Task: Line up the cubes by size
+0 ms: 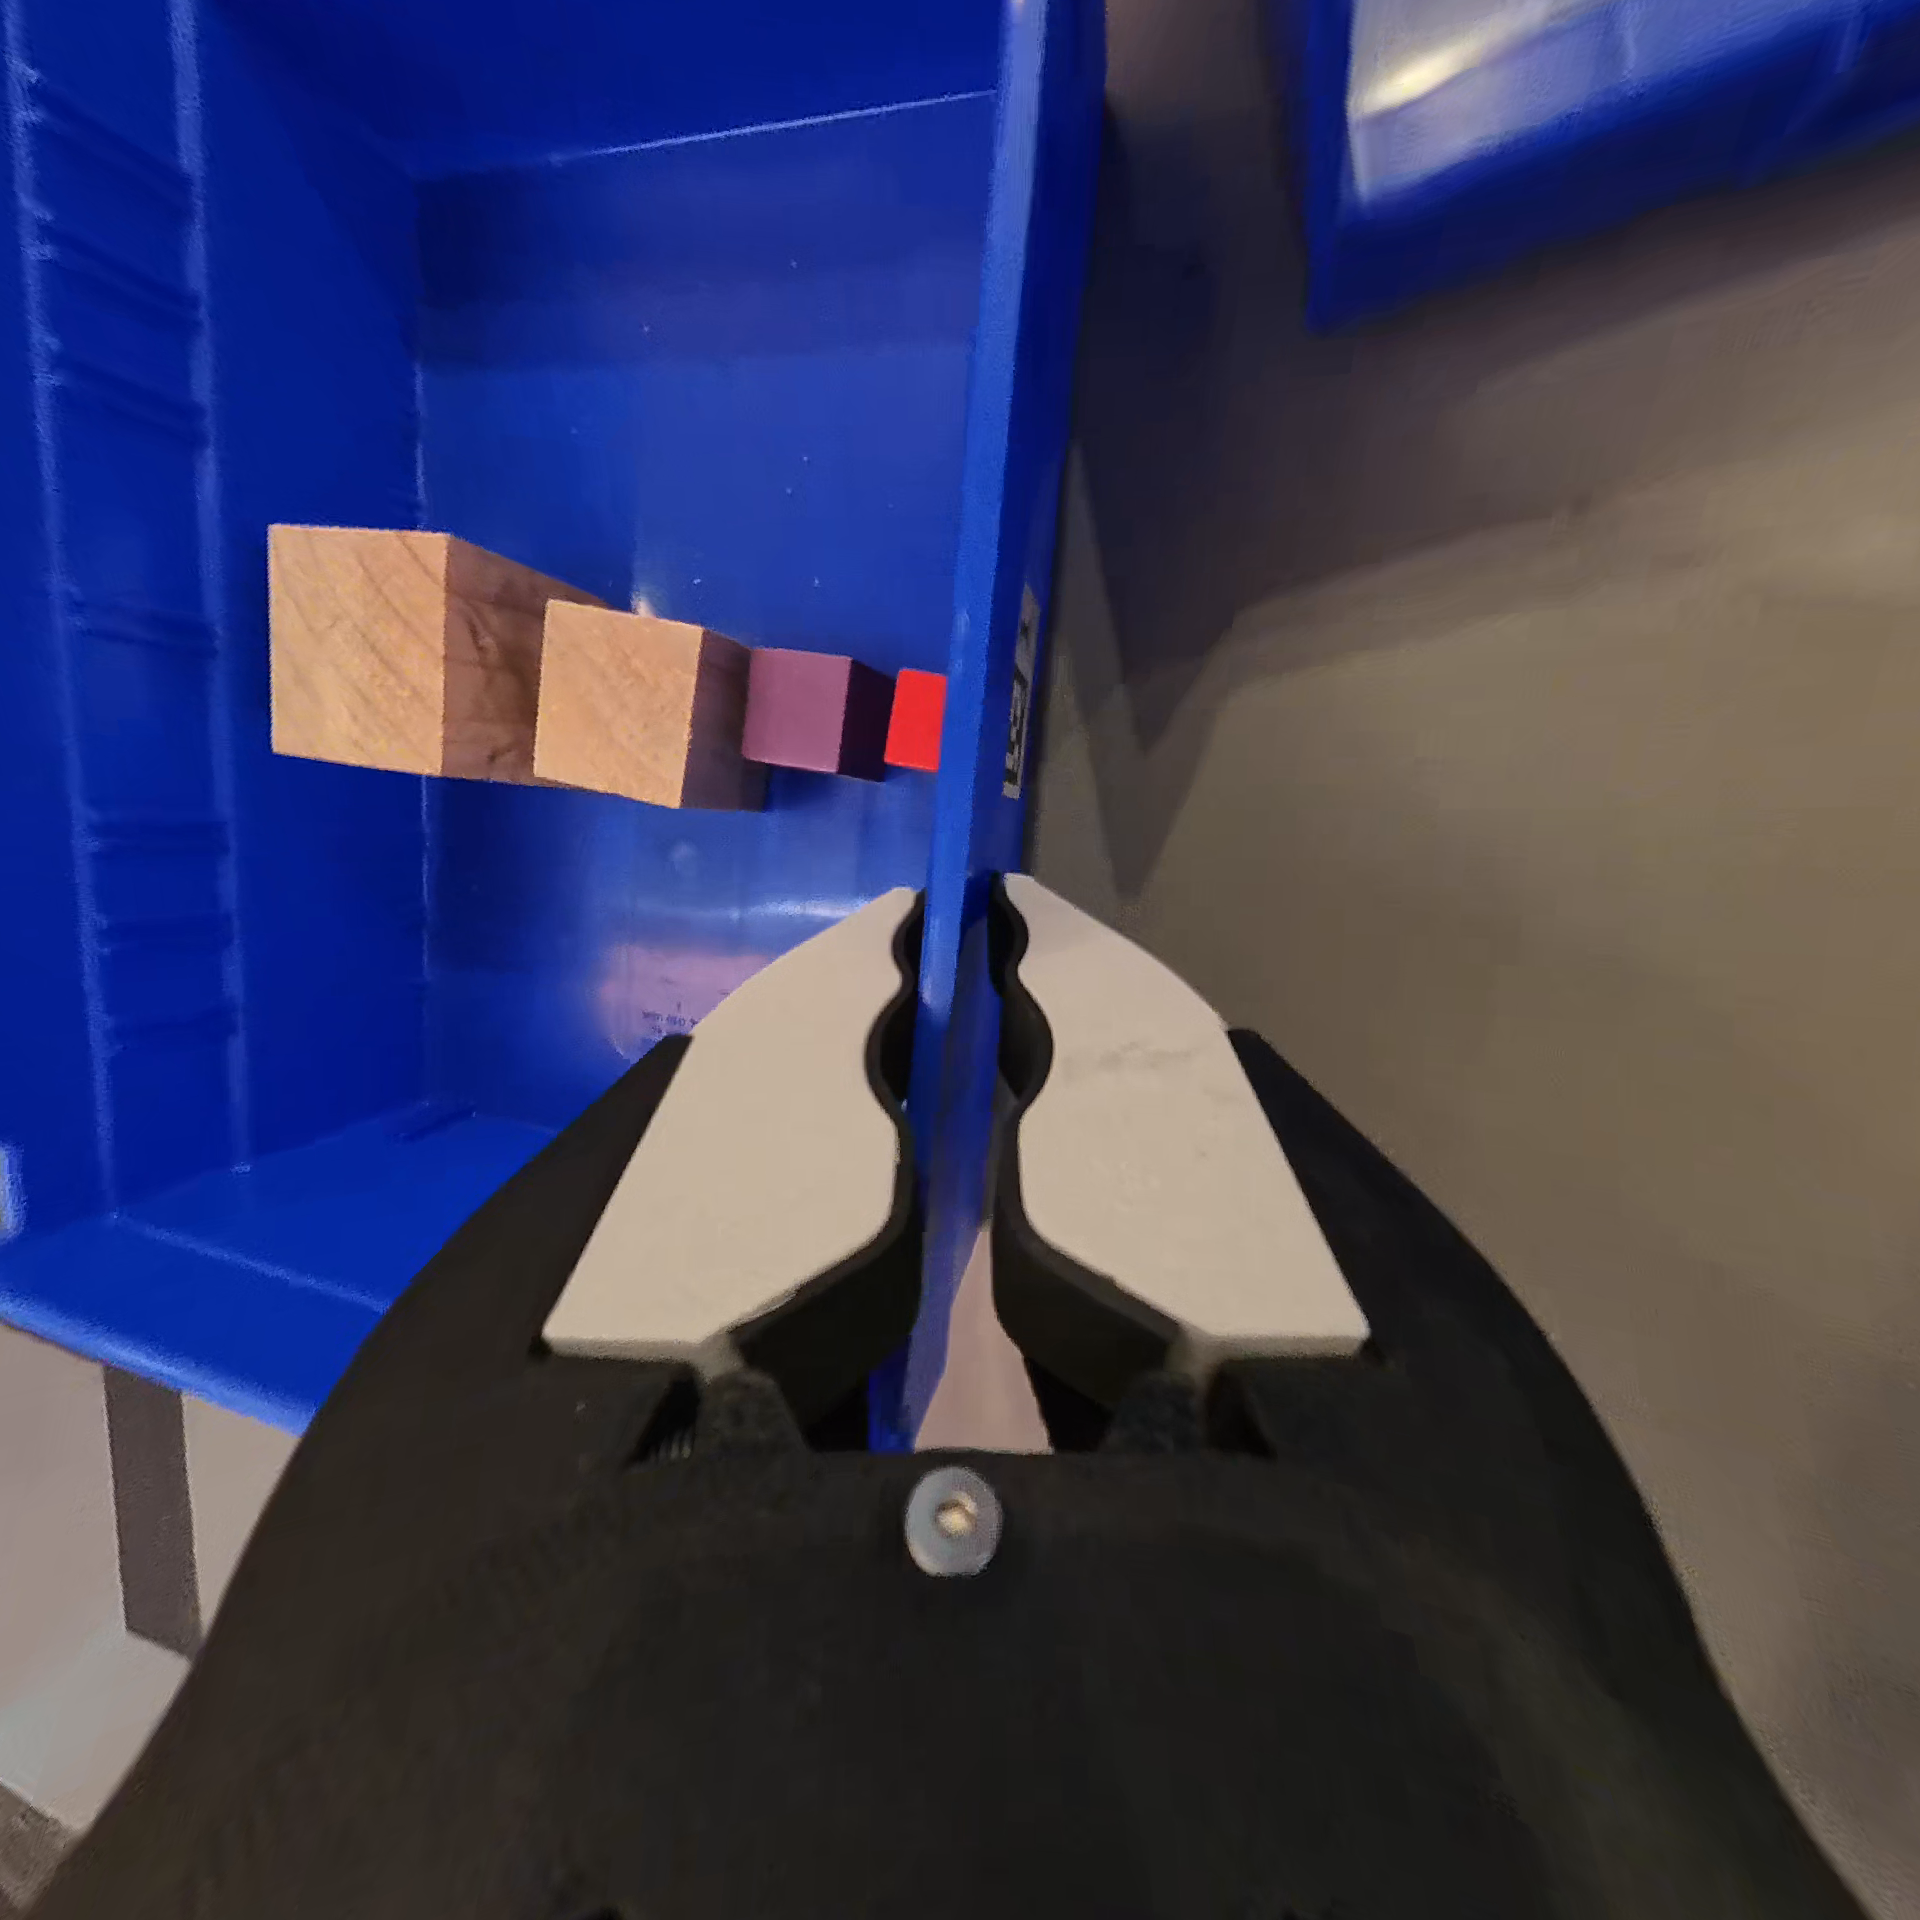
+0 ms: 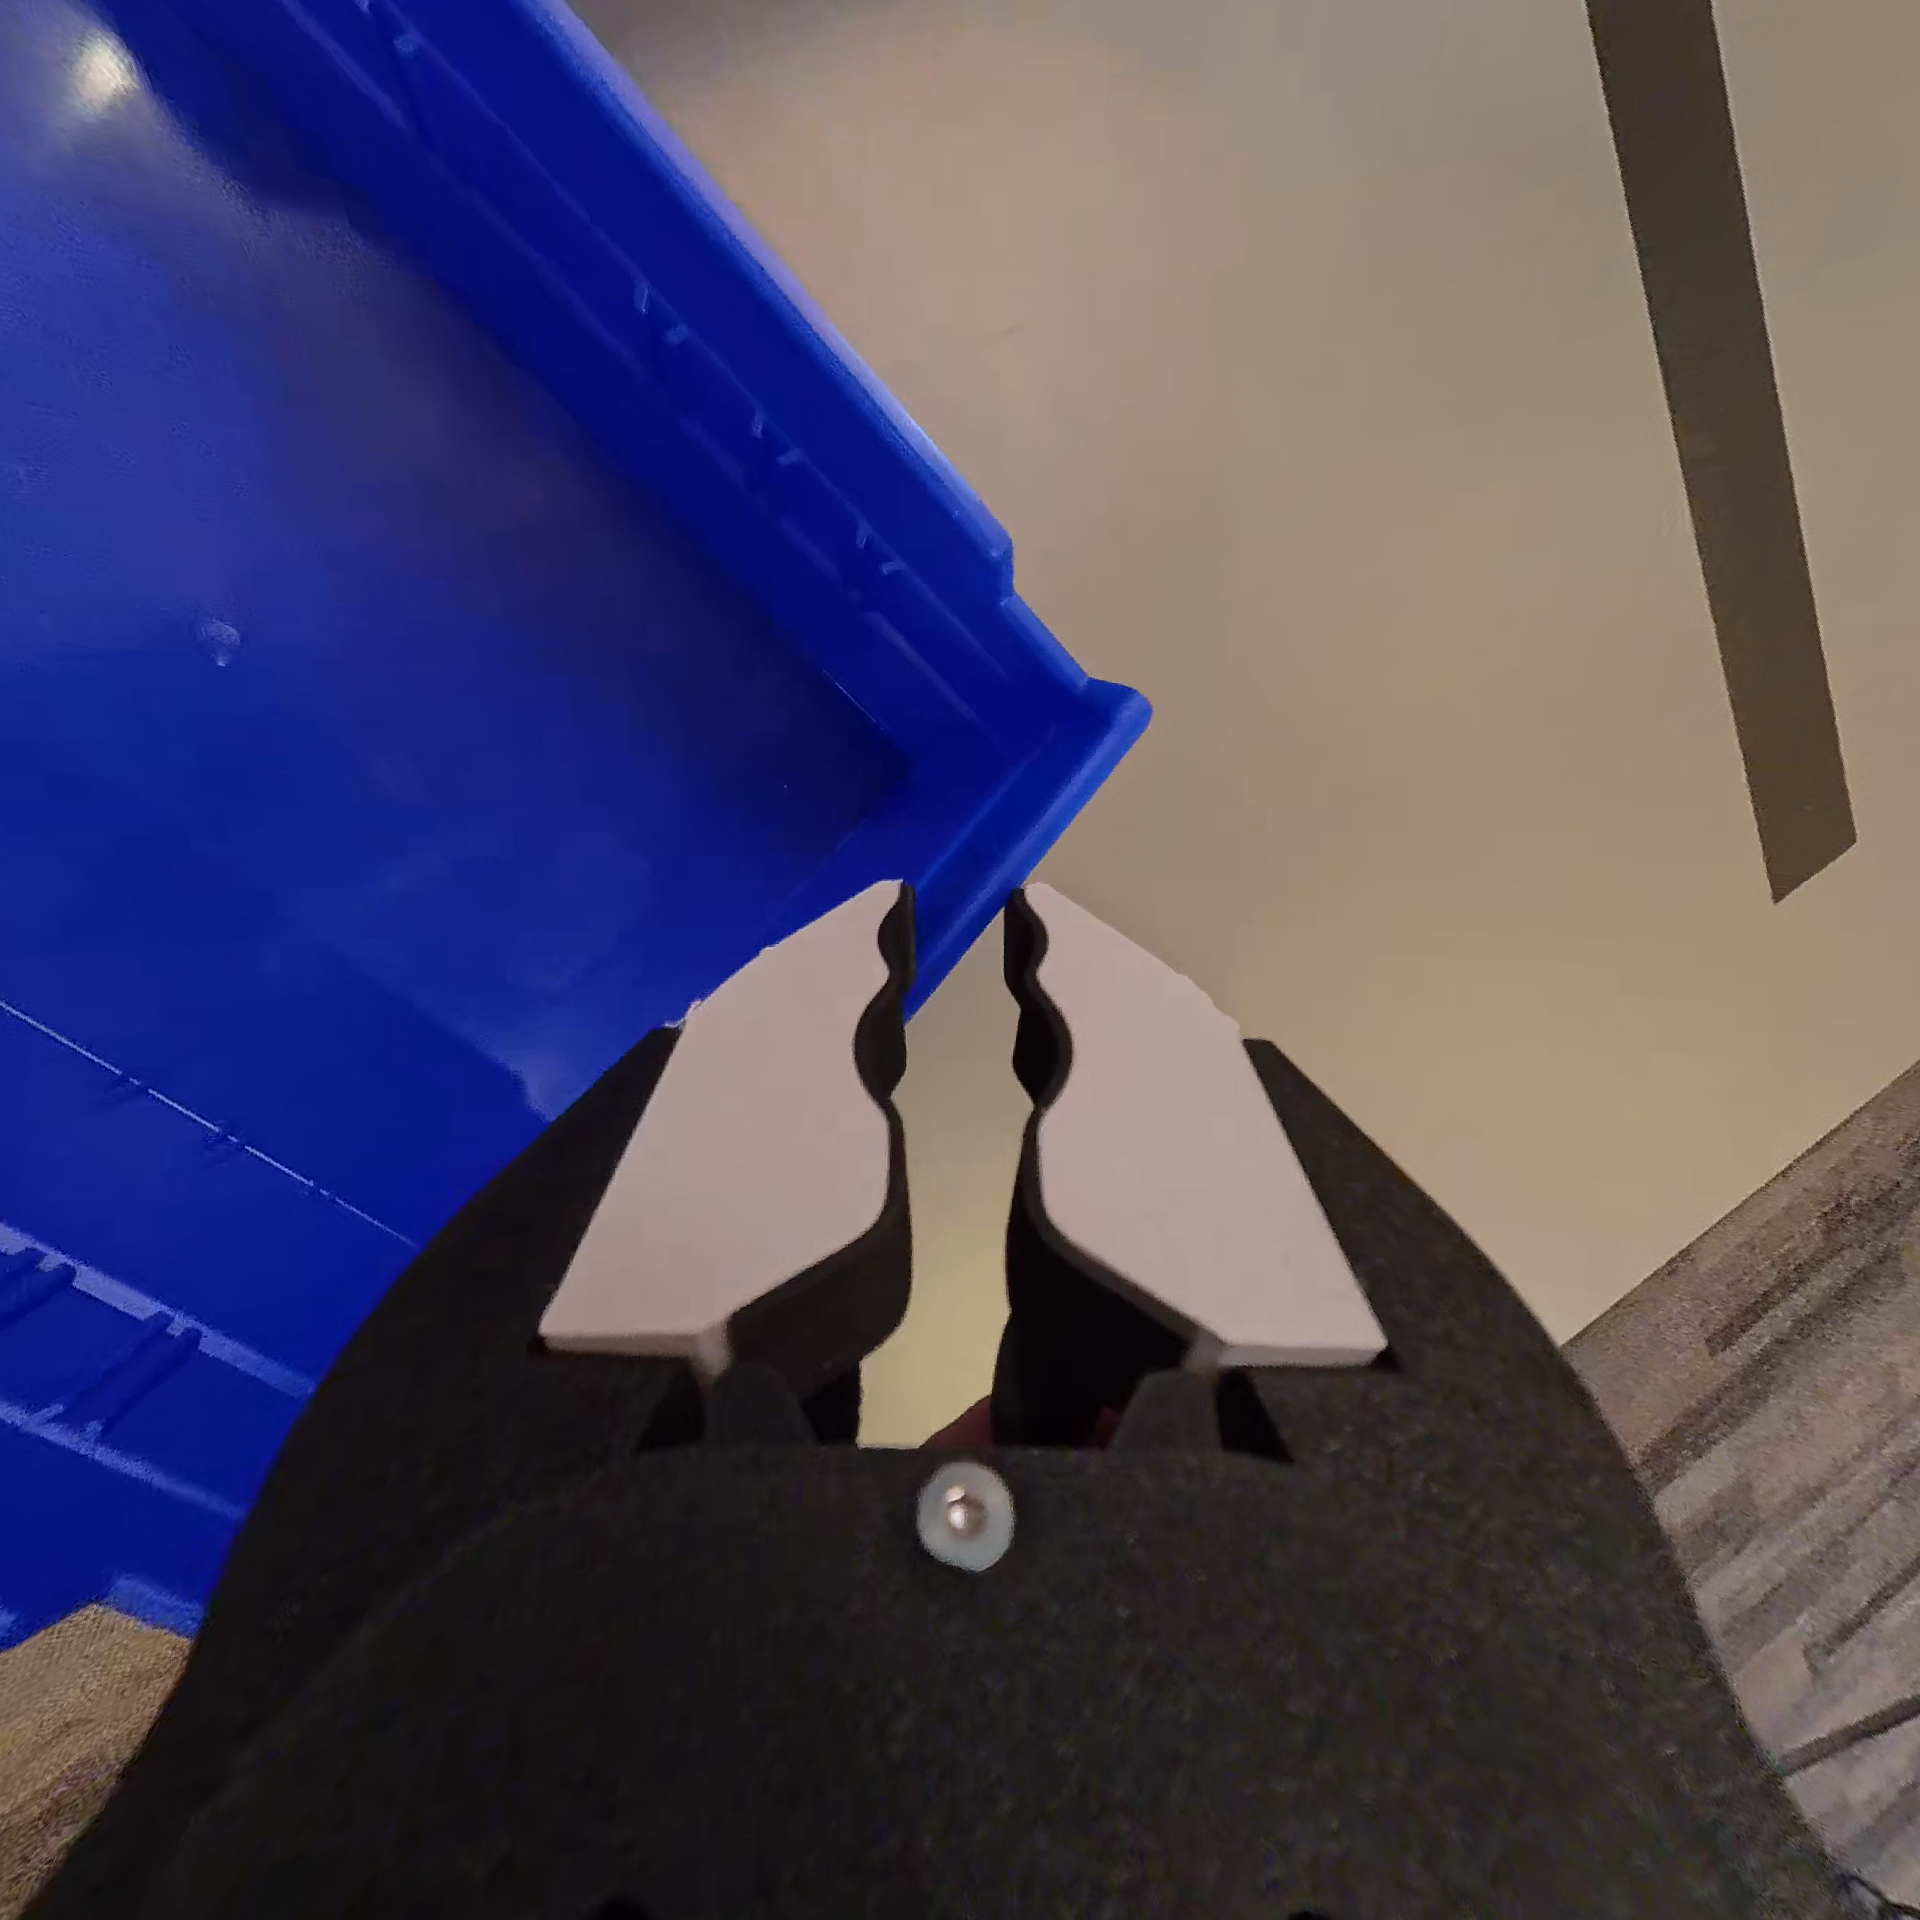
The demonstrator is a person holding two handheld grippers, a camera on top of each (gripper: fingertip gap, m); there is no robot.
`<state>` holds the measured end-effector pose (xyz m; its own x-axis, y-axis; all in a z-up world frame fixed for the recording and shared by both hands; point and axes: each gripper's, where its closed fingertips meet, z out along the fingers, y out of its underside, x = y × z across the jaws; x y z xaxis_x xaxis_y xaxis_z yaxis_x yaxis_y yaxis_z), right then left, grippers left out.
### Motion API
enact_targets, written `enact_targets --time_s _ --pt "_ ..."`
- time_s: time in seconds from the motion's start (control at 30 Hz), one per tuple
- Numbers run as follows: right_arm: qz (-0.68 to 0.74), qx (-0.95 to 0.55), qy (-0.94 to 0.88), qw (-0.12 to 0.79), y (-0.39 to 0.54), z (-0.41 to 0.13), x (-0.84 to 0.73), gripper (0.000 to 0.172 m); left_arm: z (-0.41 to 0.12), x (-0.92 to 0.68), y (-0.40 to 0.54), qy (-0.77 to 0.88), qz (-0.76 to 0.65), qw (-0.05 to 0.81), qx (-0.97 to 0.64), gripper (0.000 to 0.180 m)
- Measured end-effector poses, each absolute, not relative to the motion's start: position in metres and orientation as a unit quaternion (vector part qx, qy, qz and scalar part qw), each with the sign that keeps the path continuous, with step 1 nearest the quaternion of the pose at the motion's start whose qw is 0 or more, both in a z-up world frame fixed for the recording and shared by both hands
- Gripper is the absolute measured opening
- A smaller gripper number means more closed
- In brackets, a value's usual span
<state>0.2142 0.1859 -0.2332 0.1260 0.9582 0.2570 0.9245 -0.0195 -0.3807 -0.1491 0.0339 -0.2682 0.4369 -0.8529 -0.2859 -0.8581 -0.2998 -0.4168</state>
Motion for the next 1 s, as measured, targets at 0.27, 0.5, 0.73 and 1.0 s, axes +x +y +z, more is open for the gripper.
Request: enact_targets --time_s 0.27,0.5,0.73,1.0 --pt "0.026 -0.703 -0.675 0.223 0.214 -0.233 0.215 0.015 -0.269 -0.202 0.005 0.558 -0.004 0.230 -0.797 0.008" --pt "0.007 -0.698 -0.681 0.220 0.237 -0.233 0.214 0.014 -0.268 -0.249 -0.008 0.563 -0.006 0.213 -0.798 0.010" --pt "-0.042 -0.694 -0.665 0.273 0.244 -0.221 0.214 0.036 -0.240 -0.249 -0.009 0.534 0.055 0.254 -0.805 0.040" --pt "0.003 -0.679 -0.663 0.315 0.168 -0.203 0.178 0.037 -0.222 -0.144 0.005 0.549 0.050 0.321 -0.770 0.046"
